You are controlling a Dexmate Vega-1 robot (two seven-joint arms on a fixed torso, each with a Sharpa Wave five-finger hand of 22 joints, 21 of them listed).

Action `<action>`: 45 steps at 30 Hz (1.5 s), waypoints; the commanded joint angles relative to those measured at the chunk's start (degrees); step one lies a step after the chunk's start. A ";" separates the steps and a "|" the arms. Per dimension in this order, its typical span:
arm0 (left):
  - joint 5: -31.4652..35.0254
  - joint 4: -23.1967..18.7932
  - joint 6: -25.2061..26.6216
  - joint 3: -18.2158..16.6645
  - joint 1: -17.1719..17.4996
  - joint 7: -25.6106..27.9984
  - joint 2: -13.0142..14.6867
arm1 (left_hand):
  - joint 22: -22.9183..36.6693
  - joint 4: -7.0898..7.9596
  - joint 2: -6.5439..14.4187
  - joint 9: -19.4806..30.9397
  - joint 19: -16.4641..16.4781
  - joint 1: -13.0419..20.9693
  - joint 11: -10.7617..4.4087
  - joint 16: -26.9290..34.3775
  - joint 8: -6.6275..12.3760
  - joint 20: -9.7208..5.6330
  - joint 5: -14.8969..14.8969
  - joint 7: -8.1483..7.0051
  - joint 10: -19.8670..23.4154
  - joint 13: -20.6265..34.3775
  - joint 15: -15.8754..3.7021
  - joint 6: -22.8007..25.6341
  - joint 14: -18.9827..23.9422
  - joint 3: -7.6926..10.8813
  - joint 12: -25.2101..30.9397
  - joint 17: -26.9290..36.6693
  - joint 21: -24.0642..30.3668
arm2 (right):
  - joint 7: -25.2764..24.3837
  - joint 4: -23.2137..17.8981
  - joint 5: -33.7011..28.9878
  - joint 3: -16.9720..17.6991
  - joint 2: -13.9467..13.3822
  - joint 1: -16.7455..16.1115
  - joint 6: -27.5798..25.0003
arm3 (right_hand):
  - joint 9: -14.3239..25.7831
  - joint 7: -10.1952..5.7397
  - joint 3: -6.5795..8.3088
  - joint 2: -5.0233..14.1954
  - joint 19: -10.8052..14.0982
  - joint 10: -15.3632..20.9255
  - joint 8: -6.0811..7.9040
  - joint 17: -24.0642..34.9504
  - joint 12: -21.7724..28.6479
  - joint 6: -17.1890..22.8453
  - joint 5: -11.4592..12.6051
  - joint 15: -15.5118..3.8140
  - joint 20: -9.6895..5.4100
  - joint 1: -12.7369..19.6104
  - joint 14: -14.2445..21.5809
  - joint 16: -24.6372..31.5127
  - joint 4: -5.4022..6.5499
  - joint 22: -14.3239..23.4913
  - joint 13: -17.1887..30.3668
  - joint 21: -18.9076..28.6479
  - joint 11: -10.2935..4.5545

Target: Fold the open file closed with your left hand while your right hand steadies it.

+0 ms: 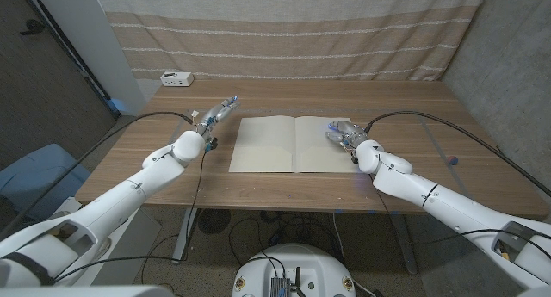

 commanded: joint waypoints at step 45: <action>10.08 2.78 18.64 13.78 -15.49 -21.49 -2.44 | 0.20 -0.80 -2.25 0.33 0.70 -1.07 -0.71 0.44 -0.07 -0.05 0.08 -0.58 1.92 0.22 0.76 1.78 2.88 -1.65 0.04 0.20 0.04 | 3.43 -0.77 -2.82 -2.52 -0.36 1.38 -1.97 | 0.17 0.44 0.26 -0.18 1.54 2.43 1.08 -0.51 1.08 3.44 -0.26 -0.60 0.20 1.71 1.44 0.31 -0.86 0.19 0.09 -0.86 0.48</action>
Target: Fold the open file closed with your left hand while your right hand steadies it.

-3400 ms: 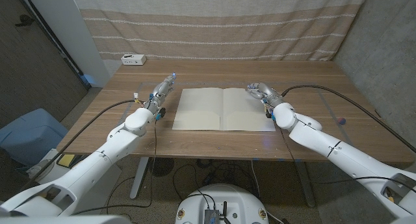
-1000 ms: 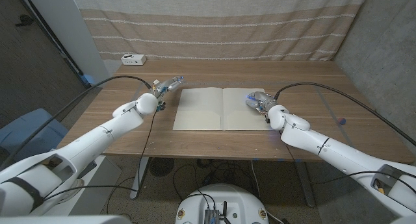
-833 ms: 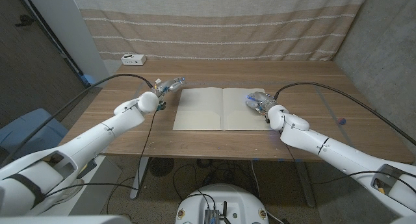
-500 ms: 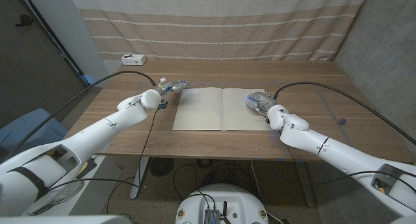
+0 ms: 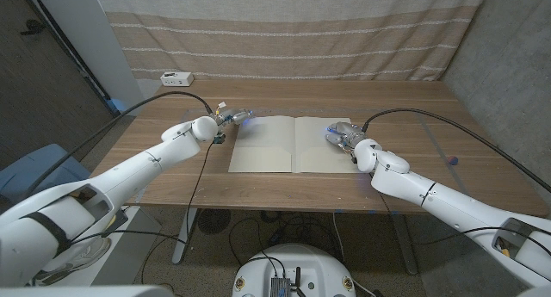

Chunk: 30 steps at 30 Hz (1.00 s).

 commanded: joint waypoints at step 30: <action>-18.11 9.52 -13.92 -3.41 -2.54 -14.83 -3.61 | 0.09 0.26 -2.86 0.36 5.37 -1.98 1.80 0.72 -0.75 2.06 0.59 -0.52 1.38 0.25 4.10 -2.21 5.11 -2.63 -0.37 0.22 1.62 | 3.86 5.60 1.53 -1.92 2.58 3.62 0.25 | 0.21 0.73 -0.18 0.15 2.46 1.44 0.27 0.08 0.49 1.33 -0.32 -0.65 0.17 0.80 1.97 0.84 0.23 0.22 0.09 -0.26 -0.42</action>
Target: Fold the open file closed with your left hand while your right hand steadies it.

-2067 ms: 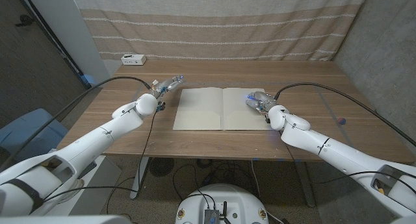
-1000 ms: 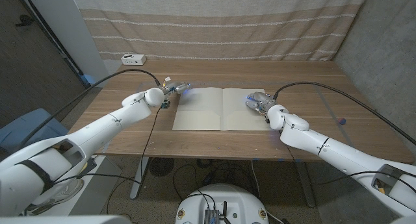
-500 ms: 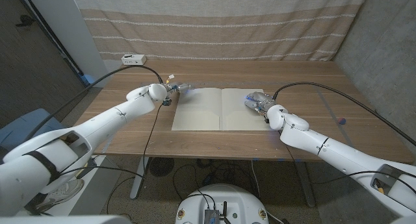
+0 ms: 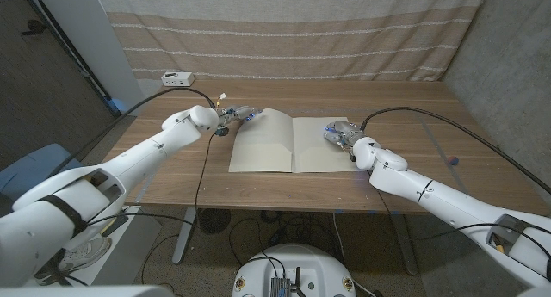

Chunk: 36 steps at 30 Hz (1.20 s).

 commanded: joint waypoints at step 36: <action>-28.57 14.12 -32.10 -13.14 11.39 -2.37 -11.99 | 8.83 -7.85 -2.01 0.20 14.20 7.72 -3.73 -1.37 -0.55 0.80 0.64 -7.02 -12.36 0.34 -0.97 -24.49 -2.28 0.14 -2.13 -0.04 1.17 | 2.05 2.36 2.14 -2.13 1.54 2.99 -2.61 | 0.21 0.36 -0.34 -0.14 2.20 1.07 0.08 0.16 0.13 0.89 0.03 -0.64 0.73 0.67 0.95 0.63 0.52 0.22 0.08 -0.24 0.29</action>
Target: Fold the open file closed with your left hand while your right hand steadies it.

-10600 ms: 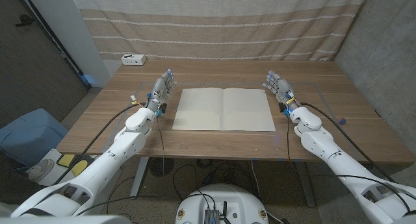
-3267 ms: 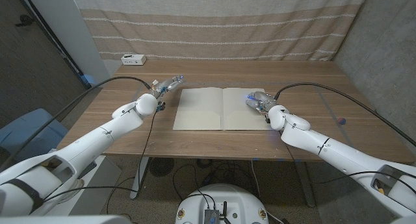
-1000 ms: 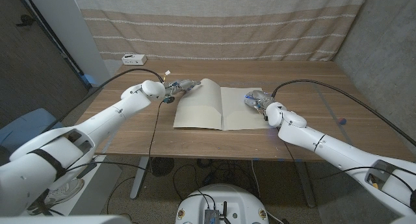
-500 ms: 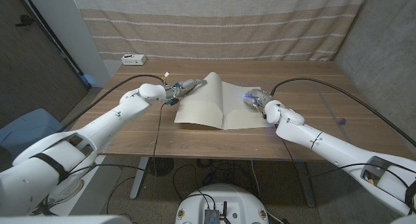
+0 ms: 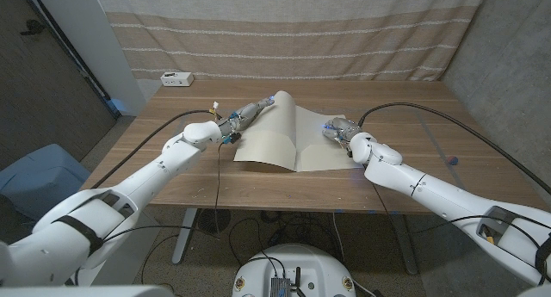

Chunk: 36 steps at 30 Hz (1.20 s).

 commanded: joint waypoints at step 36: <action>-42.29 -4.96 2.91 -17.85 16.82 -3.85 -21.38 | -0.46 -5.81 3.55 0.75 17.45 23.41 2.94 0.61 -0.01 -4.40 0.13 3.92 -13.48 0.67 -0.99 -31.70 2.37 3.31 0.58 -0.01 1.93 | -0.01 2.05 0.63 -0.95 0.76 1.76 1.28 | 0.20 0.12 -0.27 -0.20 2.29 0.52 -0.02 0.20 0.02 0.58 0.02 -0.83 0.98 0.78 0.66 0.27 0.43 0.32 0.08 -0.32 0.28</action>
